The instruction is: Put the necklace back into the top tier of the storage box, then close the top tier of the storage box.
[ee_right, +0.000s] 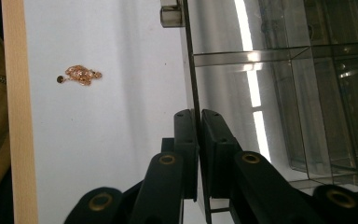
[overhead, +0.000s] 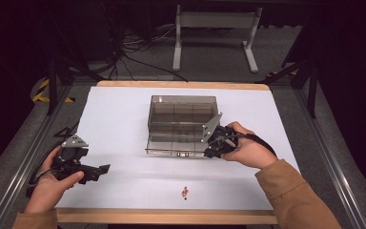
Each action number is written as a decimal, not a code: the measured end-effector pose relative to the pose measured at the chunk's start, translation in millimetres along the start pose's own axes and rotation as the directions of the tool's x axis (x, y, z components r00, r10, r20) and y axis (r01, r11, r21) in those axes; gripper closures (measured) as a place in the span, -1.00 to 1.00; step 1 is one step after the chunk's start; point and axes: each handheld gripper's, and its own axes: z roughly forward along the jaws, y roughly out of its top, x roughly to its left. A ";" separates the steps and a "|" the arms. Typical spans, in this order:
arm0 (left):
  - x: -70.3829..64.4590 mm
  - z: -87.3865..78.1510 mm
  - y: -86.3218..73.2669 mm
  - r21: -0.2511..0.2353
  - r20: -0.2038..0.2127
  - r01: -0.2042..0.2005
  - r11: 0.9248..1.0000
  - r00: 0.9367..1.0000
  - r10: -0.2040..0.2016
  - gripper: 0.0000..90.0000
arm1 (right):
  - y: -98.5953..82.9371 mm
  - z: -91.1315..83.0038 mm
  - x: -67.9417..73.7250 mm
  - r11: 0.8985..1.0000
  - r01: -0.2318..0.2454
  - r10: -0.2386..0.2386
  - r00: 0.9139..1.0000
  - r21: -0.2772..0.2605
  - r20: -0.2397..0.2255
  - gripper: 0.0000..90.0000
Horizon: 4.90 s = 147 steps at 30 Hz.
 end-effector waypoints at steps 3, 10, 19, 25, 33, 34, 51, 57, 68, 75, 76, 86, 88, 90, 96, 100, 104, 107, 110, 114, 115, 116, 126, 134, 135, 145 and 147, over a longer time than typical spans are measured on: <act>-0.1 -0.6 0.0 0.000 0.002 0.001 1.000 1.000 -0.001 -0.95 | -0.3 0.8 2.0 1.000 0.003 -0.003 1.000 0.001 -0.004 0.91; 0.2 -0.6 -0.1 0.000 0.002 0.002 1.000 1.000 -0.002 -0.95 | -1.0 5.0 3.3 1.000 0.008 -0.008 1.000 0.009 -0.007 0.93; 0.1 -0.6 -0.1 -0.001 0.001 0.002 1.000 1.000 -0.002 -0.95 | -4.5 8.9 2.6 1.000 0.010 -0.010 1.000 0.010 -0.007 0.93; -0.2 0.0 1.4 -0.002 0.001 -0.005 1.000 1.000 0.005 -0.95 | -6.2 8.3 2.6 1.000 -0.012 0.012 1.000 -0.001 -0.015 0.87; -1.2 3.1 3.9 0.004 0.005 -0.007 1.000 1.000 0.007 -0.95 | -9.3 -3.5 4.9 0.997 -0.025 0.026 1.000 -0.067 0.011 0.72; -1.2 3.1 3.9 0.004 0.005 -0.007 1.000 1.000 0.007 -0.95 | -9.3 -3.5 4.9 0.997 -0.025 0.026 1.000 -0.067 0.011 0.72; -2.8 7.9 11.6 0.005 0.019 -0.018 1.000 1.000 0.018 -0.95 | -15.2 -35.0 19.2 0.965 -0.175 0.183 0.983 -0.194 0.022 0.66; -3.0 11.0 14.4 0.010 0.020 -0.022 1.000 1.000 0.022 -0.95 | -19.4 -31.8 33.6 0.948 -0.227 0.237 0.971 -0.222 0.020 0.63; -4.1 12.1 15.4 0.016 0.023 -0.027 1.000 0.999 0.027 -0.95 | -25.6 -29.1 49.7 0.934 -0.257 0.272 0.962 -0.249 0.026 0.61; -3.5 11.6 15.4 0.010 0.020 -0.023 1.000 1.000 0.022 -0.95 | -24.7 -27.3 55.3 0.932 -0.281 0.291 0.957 -0.230 0.009 0.58; -3.5 11.5 15.4 0.010 0.021 -0.022 1.000 1.000 0.021 -0.95 | -23.8 -26.8 56.6 0.934 -0.278 0.287 0.958 -0.222 0.006 0.58; -2.6 12.3 16.4 0.014 0.021 -0.023 1.000 1.000 0.023 -0.95 | -13.7 -15.9 65.0 0.940 -0.288 0.290 0.957 -0.181 -0.018 0.54; -2.7 12.5 16.4 0.013 0.022 -0.020 1.000 1.000 0.020 -0.95 | -11.0 -11.9 66.3 0.943 -0.283 0.283 0.959 -0.176 -0.022 0.53; -2.5 12.6 16.6 0.013 0.022 -0.023 1.000 1.000 0.023 -0.95 | -9.2 -9.4 67.4 0.945 -0.281 0.281 0.959 -0.167 -0.023 0.52; -2.7 13.3 16.6 0.016 0.026 -0.023 1.000 0.999 0.023 -0.95 | -3.4 -0.1 71.0 0.951 -0.270 0.269 0.963 -0.151 -0.027 0.51; -2.5 13.3 16.4 0.016 0.026 -0.020 1.000 0.999 0.019 -0.95 | -1.7 5.9 71.0 0.952 -0.269 0.268 0.963 -0.143 -0.028 0.50; -2.3 13.3 16.2 0.014 0.027 -0.018 1.000 0.999 0.018 -0.95 | -0.5 9.9 71.0 0.953 -0.271 0.270 0.963 -0.133 -0.027 0.50; -1.7 13.7 16.7 0.018 0.026 -0.018 1.000 1.000 0.017 -0.95 | 2.1 15.7 74.1 0.957 -0.261 0.260 0.965 -0.125 -0.024 0.50; -2.1 13.6 17.5 0.017 0.028 -0.023 1.000 0.999 0.023 -0.95 | 3.4 20.8 74.9 0.961 -0.254 0.253 0.967 -0.110 -0.019 0.50; -2.7 13.4 17.3 0.019 0.031 -0.024 1.000 0.999 0.023 -0.95 | 5.5 28.6 76.0 0.965 -0.246 0.245 0.969 -0.092 -0.027 0.49; -2.5 13.3 17.0 0.019 0.028 -0.022 1.000 0.999 0.022 -0.95 | 6.4 31.0 76.7 0.965 -0.247 0.245 0.969 -0.086 -0.028 0.49; -2.4 13.1 16.8 0.018 0.028 -0.020 1.000 0.999 0.020 -0.95 | 6.4 31.0 76.7 0.965 -0.247 0.245 0.969 -0.086 -0.028 0.49; -3.0 11.6 16.8 0.016 0.025 -0.025 1.000 0.999 0.024 -0.95 | 14.3 53.4 82.8 0.974 -0.219 0.218 0.975 -0.061 -0.034 0.45; -3.1 12.5 16.6 0.018 0.027 -0.024 1.000 0.999 0.023 -0.95 | 18.5 69.2 86.7 0.976 -0.214 0.212 0.976 -0.031 -0.057 0.42; -3.2 12.4 16.5 0.018 0.027 -0.023 1.000 0.999 0.022 -0.95 | 18.7 71.4 86.0 0.978 -0.203 0.201 0.978 -0.038 -0.056 0.41; -3.2 12.5 16.6 0.018 0.026 -0.024 1.000 0.999 0.023 -0.95 | 22.0 82.8 89.3 0.977 -0.213 0.212 0.976 -0.019 -0.055 0.38; -3.2 12.5 16.6 0.019 0.026 -0.024 1.000 0.999 0.023 -0.95 | 22.2 83.9 89.3 0.978 -0.208 0.206 0.977 -0.021 -0.052 0.38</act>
